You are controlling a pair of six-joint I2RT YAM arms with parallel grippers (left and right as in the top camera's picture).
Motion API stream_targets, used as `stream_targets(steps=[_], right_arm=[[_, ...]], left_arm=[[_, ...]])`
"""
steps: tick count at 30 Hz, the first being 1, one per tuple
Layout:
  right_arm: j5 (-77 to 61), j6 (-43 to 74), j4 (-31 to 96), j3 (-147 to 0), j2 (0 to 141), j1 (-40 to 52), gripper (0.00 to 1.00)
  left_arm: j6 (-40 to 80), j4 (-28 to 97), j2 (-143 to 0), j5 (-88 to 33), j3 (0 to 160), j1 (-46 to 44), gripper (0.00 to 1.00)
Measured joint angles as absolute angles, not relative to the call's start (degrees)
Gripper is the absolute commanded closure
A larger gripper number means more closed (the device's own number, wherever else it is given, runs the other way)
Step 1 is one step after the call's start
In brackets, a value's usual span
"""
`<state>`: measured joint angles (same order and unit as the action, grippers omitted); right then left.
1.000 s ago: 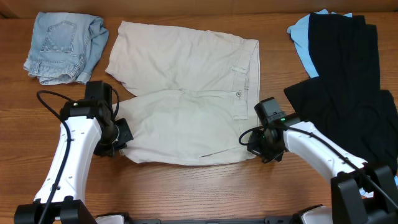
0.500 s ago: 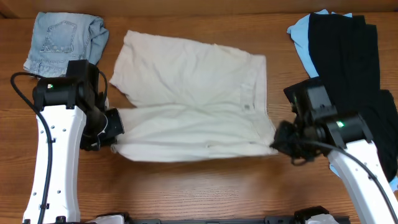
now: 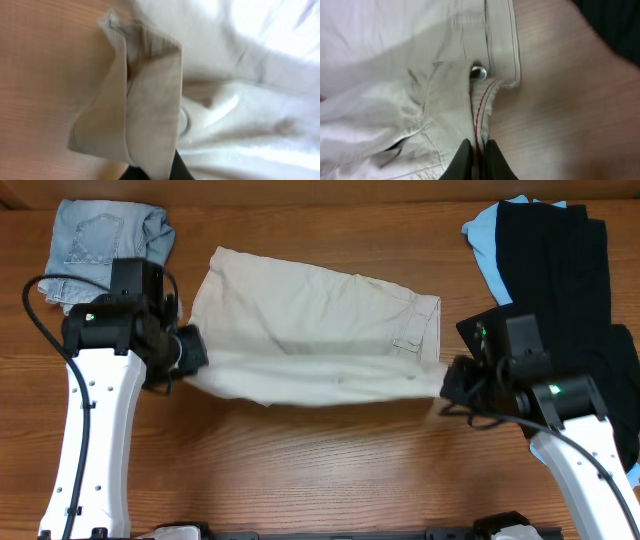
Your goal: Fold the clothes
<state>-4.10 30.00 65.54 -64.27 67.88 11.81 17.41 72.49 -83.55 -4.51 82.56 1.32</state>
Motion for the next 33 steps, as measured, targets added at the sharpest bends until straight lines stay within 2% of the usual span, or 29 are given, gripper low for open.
stream_targets(steps=[10, 16, 20, 22, 23, 25, 27, 28, 30, 31, 33], right_arm=[[1.5, 29.95, 42.98, -64.07, 80.49, 11.7, 0.94], [3.49, 29.98, 30.89, -64.05, 90.06, 11.73, 0.93], [5.39, 29.93, 23.2, -64.03, 96.03, 11.68, 0.89], [6.44, 29.87, 19.14, -64.03, 98.61, 11.7, 0.79], [6.9, 29.85, 17.21, -64.03, 99.72, 11.68, 0.66], [7.99, 29.71, 13.67, -64.03, 101.67, 11.6, 0.35], [8.95, 29.95, 11.11, -64.05, 103.35, 11.33, 0.06], [9.23, 29.91, 10.72, -64.05, 103.68, 11.31, 0.0], [9.5, 29.87, 10.24, -64.05, 103.9, 11.27, 0.0], [9.47, 29.78, 10.07, -64.05, 103.88, 11.27, 0.0], [9.43, 29.78, 10.9, -64.07, 103.88, 11.27, 0.0]], left_arm=[[17.34, 38.85, -84.09, -3.53, 77.97, -0.16, 0.95], [17.34, 28.01, -90.98, -2.33, 75.88, -0.82, 0.94], [17.41, 20.45, -99.0, -1.43, 75.59, -1.54, 0.87], [17.37, 15.77, -102.61, -1.19, 75.42, -1.89, 0.73], [17.52, 13.72, -104.25, -1.02, 75.35, -1.93, 0.58], [17.41, 9.3, -106.85, -0.8, 75.31, -2.28, 0.38], [17.52, 6.02, -108.9, -0.62, 75.31, -2.66, 0.34], [17.5, 5.21, -109.49, -0.56, 75.31, -2.83, 0.28], [17.41, 4.82, -109.95, -0.23, 75.31, -3.03, 0.1], [17.5, 4.82, -109.95, -0.03, 75.31, -3.03, 0.04], [17.78, 5.48, -109.82, 0.36, 75.44, -3.05, 0.0]])
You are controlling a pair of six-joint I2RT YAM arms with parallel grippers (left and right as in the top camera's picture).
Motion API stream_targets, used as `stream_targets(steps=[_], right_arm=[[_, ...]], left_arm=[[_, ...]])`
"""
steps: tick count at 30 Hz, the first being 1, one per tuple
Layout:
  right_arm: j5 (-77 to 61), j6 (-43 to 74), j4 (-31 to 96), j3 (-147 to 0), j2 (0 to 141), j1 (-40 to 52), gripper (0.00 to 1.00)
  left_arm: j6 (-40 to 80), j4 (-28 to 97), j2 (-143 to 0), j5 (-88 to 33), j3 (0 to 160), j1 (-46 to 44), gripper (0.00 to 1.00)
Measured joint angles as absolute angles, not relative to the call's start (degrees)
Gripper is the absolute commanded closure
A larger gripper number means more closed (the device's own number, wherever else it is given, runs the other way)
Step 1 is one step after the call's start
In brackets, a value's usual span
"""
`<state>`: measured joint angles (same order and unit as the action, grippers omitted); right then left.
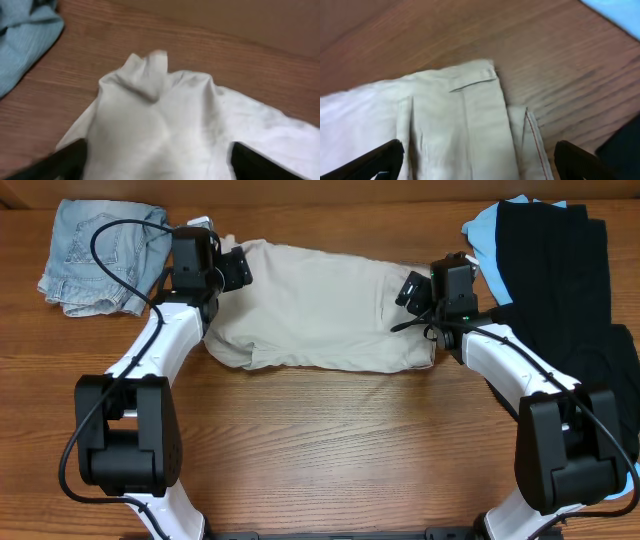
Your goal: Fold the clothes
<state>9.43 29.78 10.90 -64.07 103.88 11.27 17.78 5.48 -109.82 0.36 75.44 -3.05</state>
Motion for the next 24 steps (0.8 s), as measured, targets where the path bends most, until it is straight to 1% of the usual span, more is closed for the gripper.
stream_targets(steps=[4, 7, 11, 14, 18, 23, 24], right_arm=[[8.69, 29.52, 15.05, -64.07, 102.85, 11.27, 0.0], [5.98, 27.59, 19.27, -64.12, 99.29, 11.27, 0.0], [0.75, 24.29, 25.5, -64.4, 94.74, 11.27, 0.0], [-2.87, 21.58, 28.8, -64.49, 94.13, 11.27, 0.0], [-5.37, 18.81, 31.86, -64.49, 94.15, 11.33, 0.0], [-6.35, 16.4, 33.54, -64.49, 94.15, 11.35, 0.0], [-6.52, 16.14, 33.74, -64.49, 94.15, 11.35, 0.0]], left_arm=[[17.61, 12.75, -107.81, 0.64, 75.88, -3.03, 0.0], [16.84, 20.62, -103.61, -0.51, 77.43, -3.03, 0.0], [12.6, 29.17, -97.43, -3.07, 79.31, -3.03, 0.0], [8.36, 33.61, -95.68, -3.64, 80.01, -3.03, 0.0], [5.32, 34.04, -97.36, -3.2, 80.03, -2.96, 0.0], [4.25, 28.4, -100.49, -3.18, 80.03, -1.8, 0.0], [4.27, 26.98, -101.23, -3.16, 80.03, -1.39, 0.02]])
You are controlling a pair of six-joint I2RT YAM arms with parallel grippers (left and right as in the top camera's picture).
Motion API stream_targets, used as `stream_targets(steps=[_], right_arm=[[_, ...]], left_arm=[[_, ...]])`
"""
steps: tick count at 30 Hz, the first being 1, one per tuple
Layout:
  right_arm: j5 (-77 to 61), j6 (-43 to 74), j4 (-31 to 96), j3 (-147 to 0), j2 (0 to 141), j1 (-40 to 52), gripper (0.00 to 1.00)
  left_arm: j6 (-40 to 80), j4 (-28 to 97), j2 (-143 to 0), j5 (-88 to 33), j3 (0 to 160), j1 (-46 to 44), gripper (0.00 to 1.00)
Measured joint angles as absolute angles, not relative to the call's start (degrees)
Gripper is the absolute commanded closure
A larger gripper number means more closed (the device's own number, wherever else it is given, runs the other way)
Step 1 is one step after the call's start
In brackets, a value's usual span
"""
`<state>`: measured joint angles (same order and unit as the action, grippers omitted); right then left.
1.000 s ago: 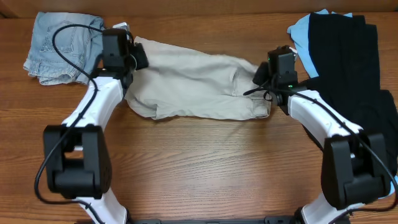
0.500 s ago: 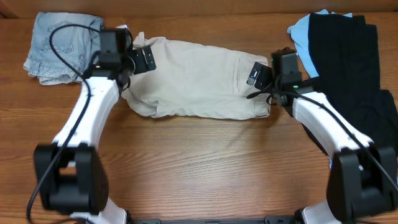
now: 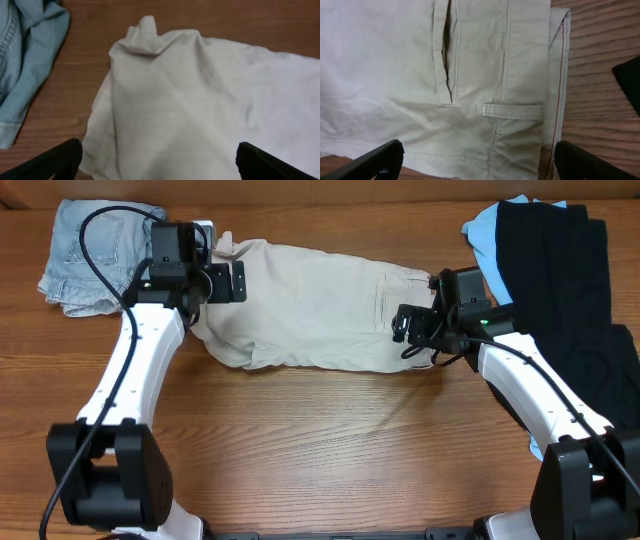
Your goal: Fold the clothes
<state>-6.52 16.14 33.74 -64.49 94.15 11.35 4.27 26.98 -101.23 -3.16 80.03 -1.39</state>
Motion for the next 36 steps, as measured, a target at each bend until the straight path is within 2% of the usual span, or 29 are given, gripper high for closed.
stream_targets(steps=[8, 12, 15, 19, 20, 24, 26, 27, 28, 36], right_arm=[[-6.96, 15.31, 36.23, -64.49, 94.15, 11.35, 0.0], [-7.09, 15.18, 37.08, -64.49, 94.15, 11.35, 0.0], [-7.07, 15.16, 37.15, -64.49, 94.15, 11.35, 0.0], [-7.07, 15.14, 37.56, -64.49, 94.15, 11.35, 0.0], [-7.07, 15.14, 37.63, -64.49, 94.15, 11.35, 0.0], [-7.07, 15.14, 38.2, -64.49, 94.15, 11.35, 0.0], [-7.09, 15.11, 38.46, -64.49, 94.15, 11.35, 0.0], [-7.09, 15.14, 38.59, -64.49, 94.15, 11.35, 0.0], [-7.09, 15.11, 38.65, -64.49, 94.15, 11.35, 0.0], [-7.11, 15.16, 39.75, -64.49, 94.15, 11.35, 0.0]], left_arm=[[8.64, 20.38, -109.12, -2.83, 80.03, 0.8, 0.12], [10.76, 21.37, -114.24, -4.16, 80.03, 1.02, 0.28], [12.12, 24.47, -114.83, -5.17, 80.01, 1.02, 0.34], [13.37, 25.69, -114.83, -6.04, 80.01, 1.02, 0.52], [13.63, 25.71, -114.83, -6.15, 80.01, 1.02, 0.59], [13.82, 27.59, -114.83, -6.66, 80.03, 0.95, 0.7], [14.06, 29.17, -114.83, -6.7, 80.01, 0.86, 0.8], [14.17, 29.74, -114.83, -6.76, 80.01, 0.84, 0.9], [14.26, 30.13, -114.83, -6.85, 80.01, 0.84, 0.96], [14.48, 32.88, -114.83, -6.92, 80.12, 0.86, 0.96]])
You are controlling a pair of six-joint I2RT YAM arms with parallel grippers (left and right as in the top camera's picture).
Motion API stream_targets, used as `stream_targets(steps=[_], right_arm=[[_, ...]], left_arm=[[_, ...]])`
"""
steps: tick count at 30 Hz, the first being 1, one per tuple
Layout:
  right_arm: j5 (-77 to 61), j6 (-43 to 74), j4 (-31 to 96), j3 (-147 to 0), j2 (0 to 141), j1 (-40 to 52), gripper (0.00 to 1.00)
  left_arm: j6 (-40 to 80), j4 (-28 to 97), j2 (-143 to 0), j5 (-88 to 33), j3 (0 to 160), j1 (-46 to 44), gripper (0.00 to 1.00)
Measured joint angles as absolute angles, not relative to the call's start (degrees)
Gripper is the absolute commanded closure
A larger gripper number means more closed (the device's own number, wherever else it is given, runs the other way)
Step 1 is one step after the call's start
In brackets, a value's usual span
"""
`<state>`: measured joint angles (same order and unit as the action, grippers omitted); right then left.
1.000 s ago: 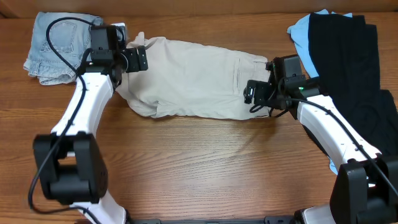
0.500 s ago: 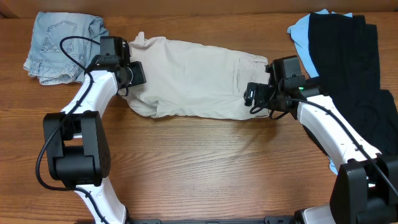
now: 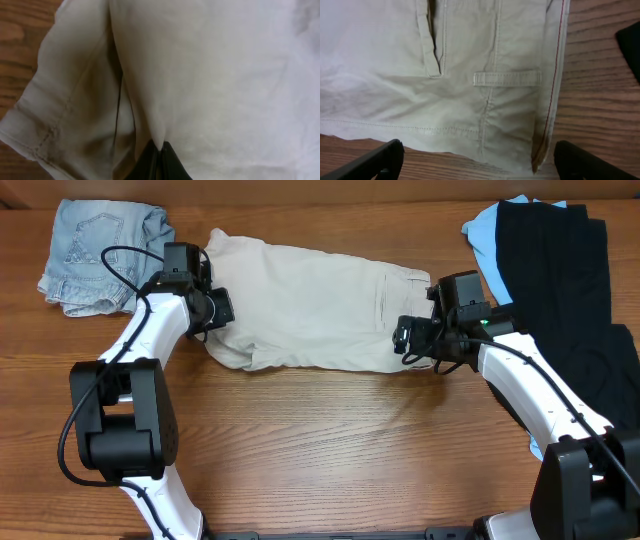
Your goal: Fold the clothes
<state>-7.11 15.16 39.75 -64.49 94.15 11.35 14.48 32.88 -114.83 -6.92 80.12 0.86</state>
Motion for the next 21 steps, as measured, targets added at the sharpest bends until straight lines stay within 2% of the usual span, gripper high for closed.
stream_targets(steps=[5, 10, 11, 12, 15, 19, 21], right_arm=[[-7.22, 15.16, 40.25, -64.49, 94.15, 11.35, 0.0], [-7.25, 15.18, 40.99, -64.49, 94.15, 11.33, 0.0], [-7.25, 15.4, 41.5, -64.49, 94.15, 11.29, 0.0], [-7.2, 15.79, 42.06, -64.49, 94.15, 11.16, 0.0], [-7.18, 16.91, 42.96, -64.49, 94.15, 9.21, 0.0], [-8.67, 16.88, 42.81, -64.49, 94.15, 3.81, 0.0], [-9.74, 16.47, 42.13, -64.49, 94.15, 1.56, 0.01]], left_arm=[[12.03, 43.05, -114.89, -5.76, 84.97, 0.86, 0.96], [8.84, 57.54, -115.11, -0.99, 96.31, 0.75, 0.95], [8.54, 59.37, -115.11, -0.38, 97.14, 0.82, 0.91], [8.38, 60.71, -115.09, 0.1, 97.51, 0.86, 0.78], [7.4, 62.85, -115.31, 1.26, 97.56, 1.17, 0.65], [6.07, 62.7, -115.44, 1.87, 97.56, 1.56, 0.39], [5.52, 62.46, -115.52, 2.09, 97.56, 1.69, 0.31]])
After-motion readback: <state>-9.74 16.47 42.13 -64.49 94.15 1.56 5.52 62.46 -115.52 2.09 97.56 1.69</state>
